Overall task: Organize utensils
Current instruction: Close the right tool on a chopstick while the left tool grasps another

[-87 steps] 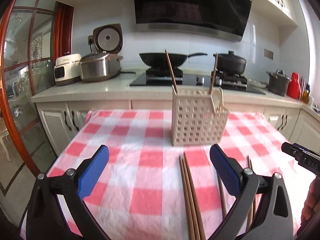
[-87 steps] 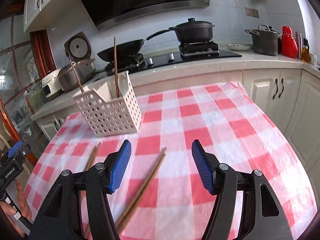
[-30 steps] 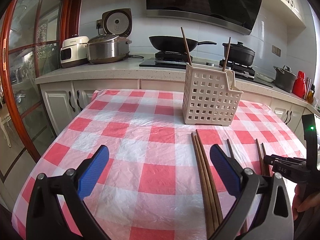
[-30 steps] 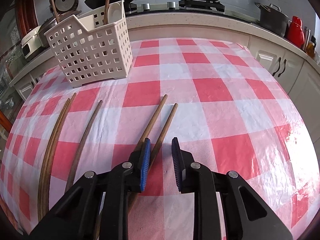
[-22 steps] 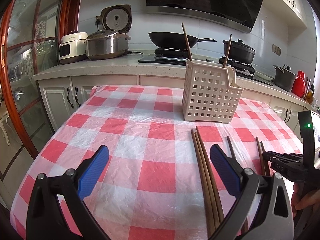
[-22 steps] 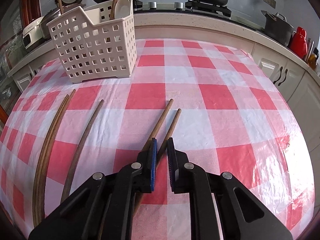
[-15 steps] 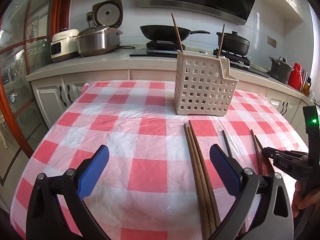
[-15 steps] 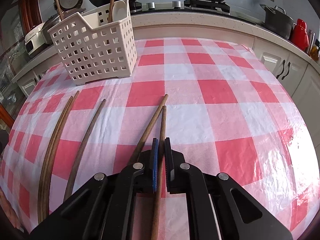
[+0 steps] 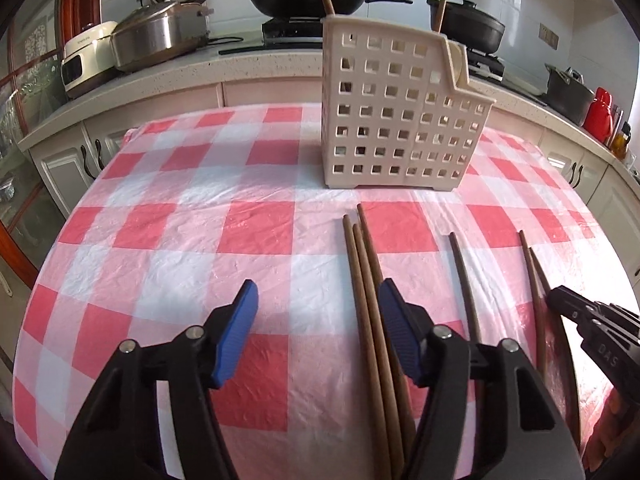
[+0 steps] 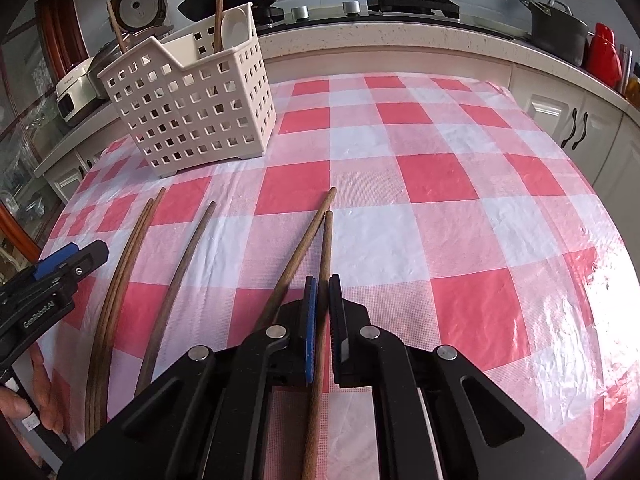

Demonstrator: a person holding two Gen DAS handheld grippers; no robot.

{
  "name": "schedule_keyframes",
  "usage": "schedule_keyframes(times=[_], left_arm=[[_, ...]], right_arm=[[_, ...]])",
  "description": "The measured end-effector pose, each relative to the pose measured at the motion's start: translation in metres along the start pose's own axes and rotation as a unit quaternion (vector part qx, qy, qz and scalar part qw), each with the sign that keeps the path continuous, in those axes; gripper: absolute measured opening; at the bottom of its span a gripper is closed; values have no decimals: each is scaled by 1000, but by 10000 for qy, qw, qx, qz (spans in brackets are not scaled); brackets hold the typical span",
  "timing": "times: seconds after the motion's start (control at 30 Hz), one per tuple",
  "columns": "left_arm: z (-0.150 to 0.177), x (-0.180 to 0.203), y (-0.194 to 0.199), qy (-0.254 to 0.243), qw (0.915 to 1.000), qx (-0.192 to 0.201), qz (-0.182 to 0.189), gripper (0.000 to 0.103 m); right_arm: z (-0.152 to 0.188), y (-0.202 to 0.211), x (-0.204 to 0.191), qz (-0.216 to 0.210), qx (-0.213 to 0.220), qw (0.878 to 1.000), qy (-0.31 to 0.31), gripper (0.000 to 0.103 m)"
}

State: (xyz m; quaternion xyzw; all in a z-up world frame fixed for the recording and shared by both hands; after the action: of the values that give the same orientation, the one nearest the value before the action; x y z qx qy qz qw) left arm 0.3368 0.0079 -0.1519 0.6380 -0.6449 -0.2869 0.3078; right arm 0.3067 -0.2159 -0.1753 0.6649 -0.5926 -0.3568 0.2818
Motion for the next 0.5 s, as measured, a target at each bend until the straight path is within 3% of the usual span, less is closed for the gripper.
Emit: schedule_keyframes(times=[0.3, 0.5], left_arm=[[-2, -3, -23, 101, 9994, -343, 21, 48], [-7, -2, -27, -38, 9991, -371, -192, 39]], right_arm=[[0, 0, 3, -90, 1, 9999, -63, 7], [0, -1, 3, -82, -3, 10000, -50, 7]])
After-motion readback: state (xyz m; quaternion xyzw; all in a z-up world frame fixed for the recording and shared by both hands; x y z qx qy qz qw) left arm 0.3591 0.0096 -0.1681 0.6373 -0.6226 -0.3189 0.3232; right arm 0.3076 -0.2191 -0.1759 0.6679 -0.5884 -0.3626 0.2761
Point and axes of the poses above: each gripper's, at about its wrist camera, not at the fingertips, and y roughly against the way its jaws point, x to its right, z to its underside, the point moved 3 cm from there along -y, roughly the way its jaws point, and after that the axes turned 3 degrees about -x, right-handed, at the moved point
